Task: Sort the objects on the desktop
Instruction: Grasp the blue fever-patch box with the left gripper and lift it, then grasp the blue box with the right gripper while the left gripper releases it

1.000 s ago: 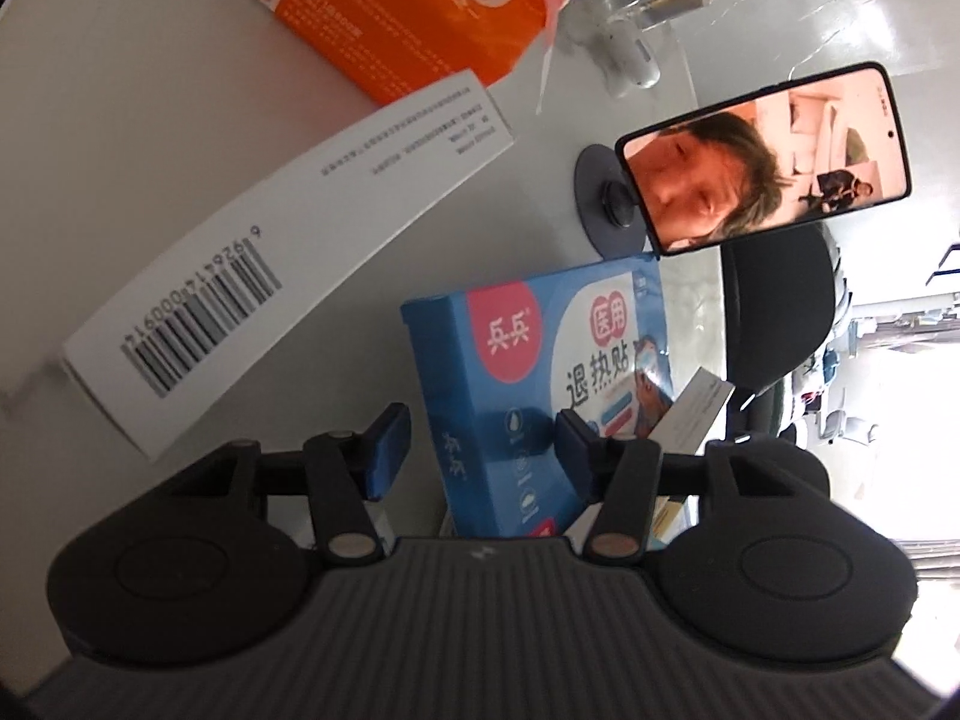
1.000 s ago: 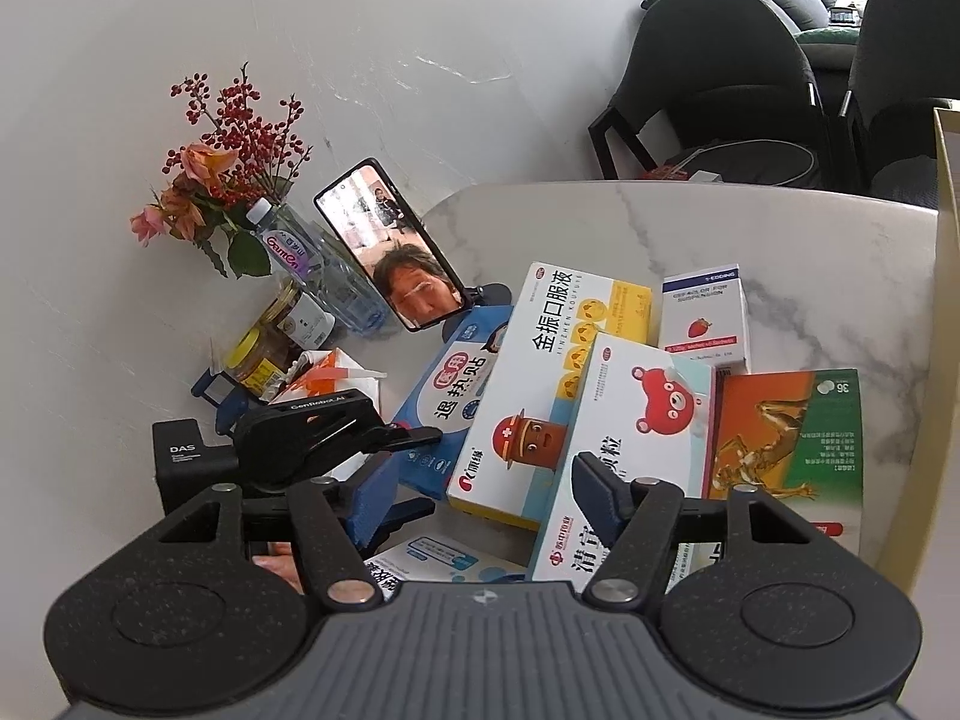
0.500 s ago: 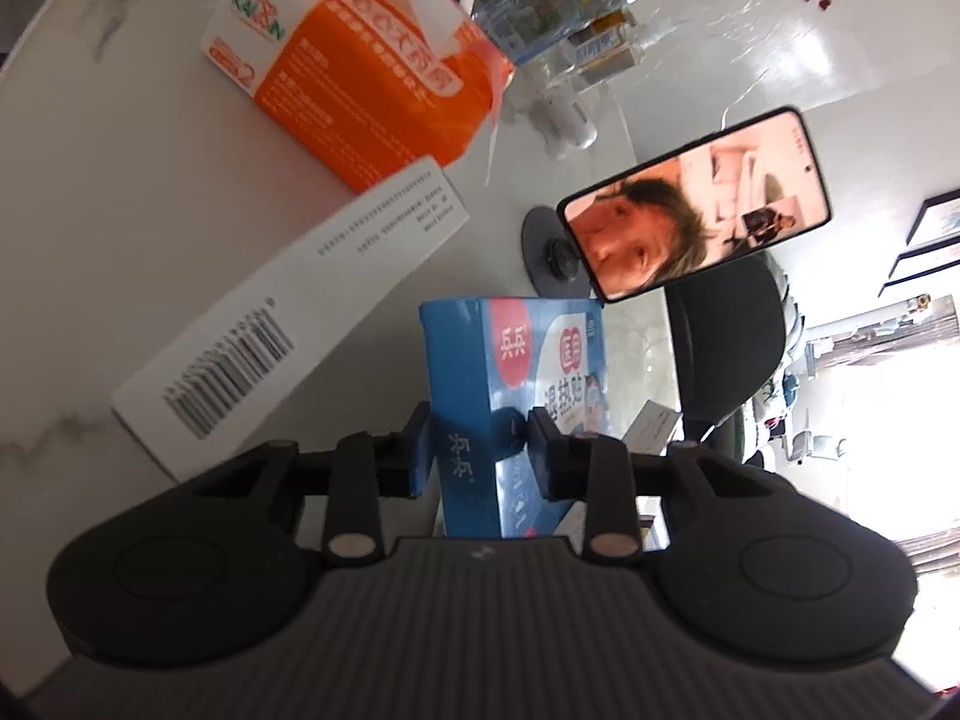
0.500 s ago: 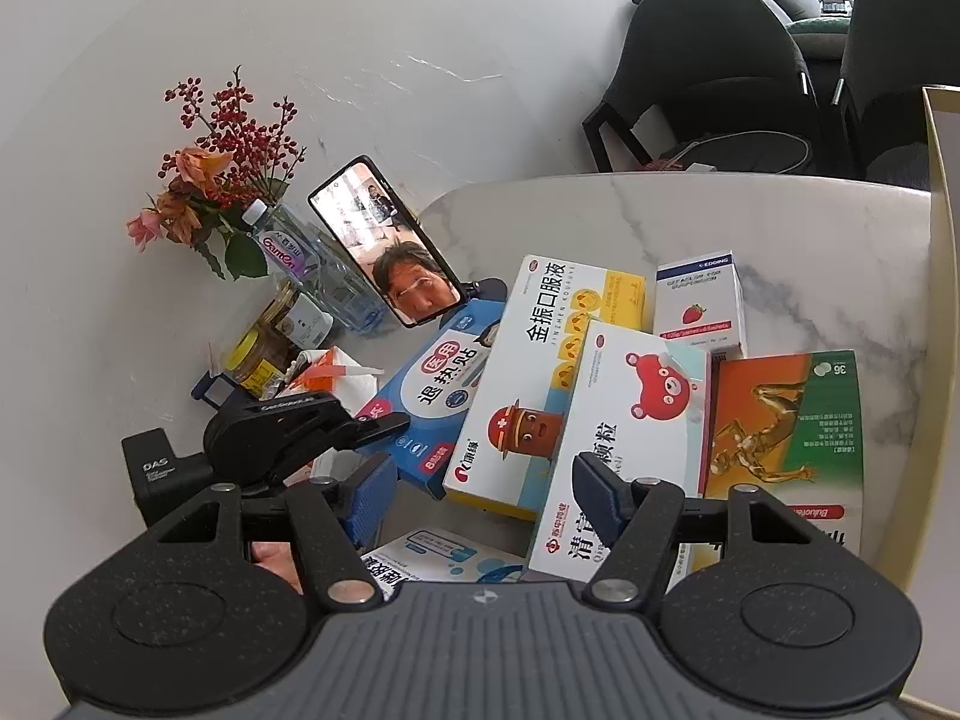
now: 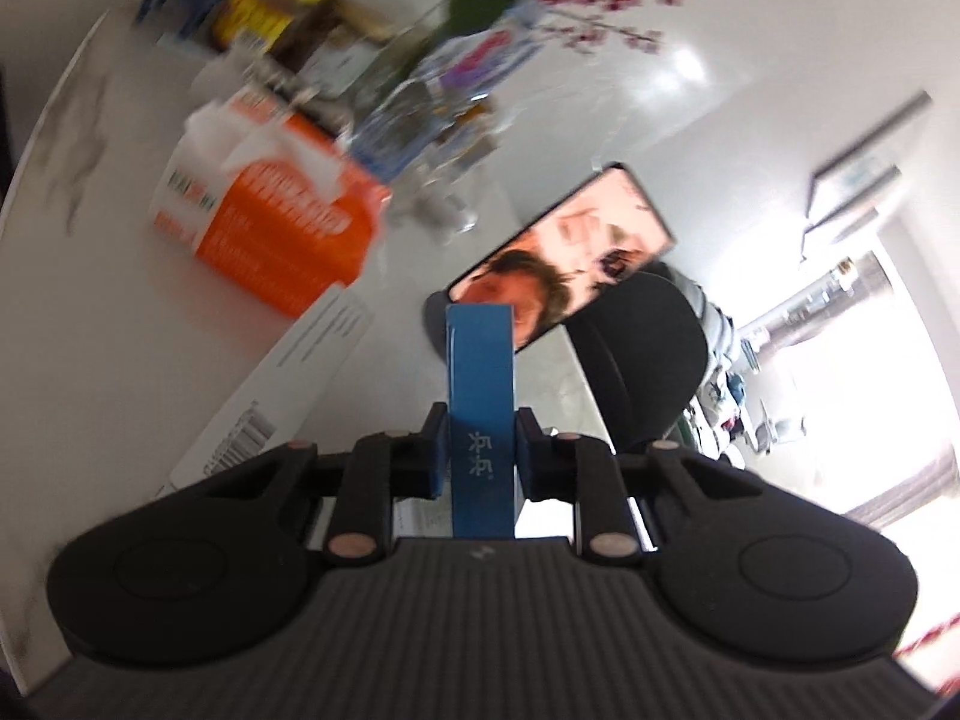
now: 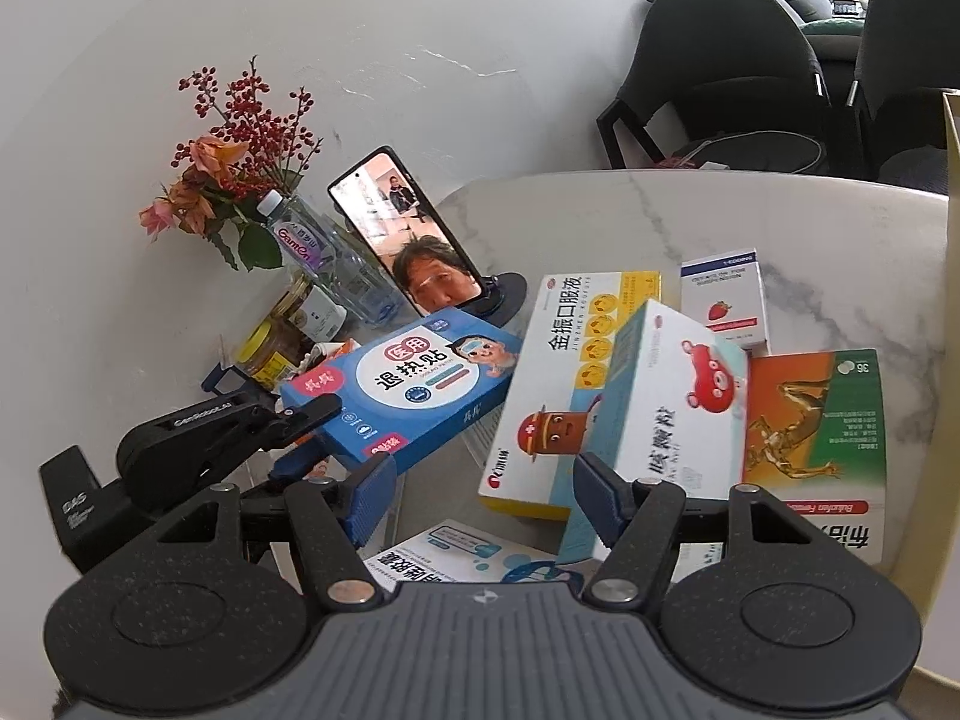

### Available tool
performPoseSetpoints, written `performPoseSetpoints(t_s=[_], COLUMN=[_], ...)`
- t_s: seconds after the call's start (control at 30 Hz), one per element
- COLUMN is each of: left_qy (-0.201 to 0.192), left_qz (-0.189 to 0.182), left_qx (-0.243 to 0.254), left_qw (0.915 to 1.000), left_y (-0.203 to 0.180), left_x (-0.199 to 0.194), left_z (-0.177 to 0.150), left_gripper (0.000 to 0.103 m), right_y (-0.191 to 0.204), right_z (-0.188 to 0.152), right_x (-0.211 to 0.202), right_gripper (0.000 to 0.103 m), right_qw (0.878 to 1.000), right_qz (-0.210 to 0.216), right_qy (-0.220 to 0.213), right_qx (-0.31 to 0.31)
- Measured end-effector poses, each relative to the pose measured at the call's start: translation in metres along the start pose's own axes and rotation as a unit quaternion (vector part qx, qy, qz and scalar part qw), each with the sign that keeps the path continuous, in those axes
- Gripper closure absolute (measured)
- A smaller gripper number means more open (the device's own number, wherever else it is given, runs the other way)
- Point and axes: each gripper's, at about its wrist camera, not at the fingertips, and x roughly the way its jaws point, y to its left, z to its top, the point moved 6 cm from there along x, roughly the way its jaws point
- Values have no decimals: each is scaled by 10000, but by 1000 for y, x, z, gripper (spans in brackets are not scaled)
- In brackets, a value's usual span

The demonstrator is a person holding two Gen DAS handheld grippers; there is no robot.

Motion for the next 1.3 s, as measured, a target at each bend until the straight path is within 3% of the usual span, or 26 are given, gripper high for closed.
performPoseSetpoints(t_s=[0.27, 0.57, 1.17, 1.3], left_qy=[-115, -184, 282, 661], left_qz=[-219, -361, -899, -1096], left_qx=[1043, 2139, 2908, 2844], left_qw=[9942, 9760, 9521, 9501], left_y=[-20, -39, -56, -57], left_x=[-15, -22, -23, -19], left_z=[-23, -59, -90, -97], left_gripper=[83, 81, 77, 84], right_y=[7, 19, 63, 70], right_z=[4, 22, 47, 50], right_x=[-4, -7, 41, 58], right_gripper=[34, 31, 29, 29], right_qw=[10000, 9997, 9914, 9857], right_qz=[45, 185, -387, -581], right_qy=[35, 171, 739, 900], right_qx=[23, 51, -1013, -1301])
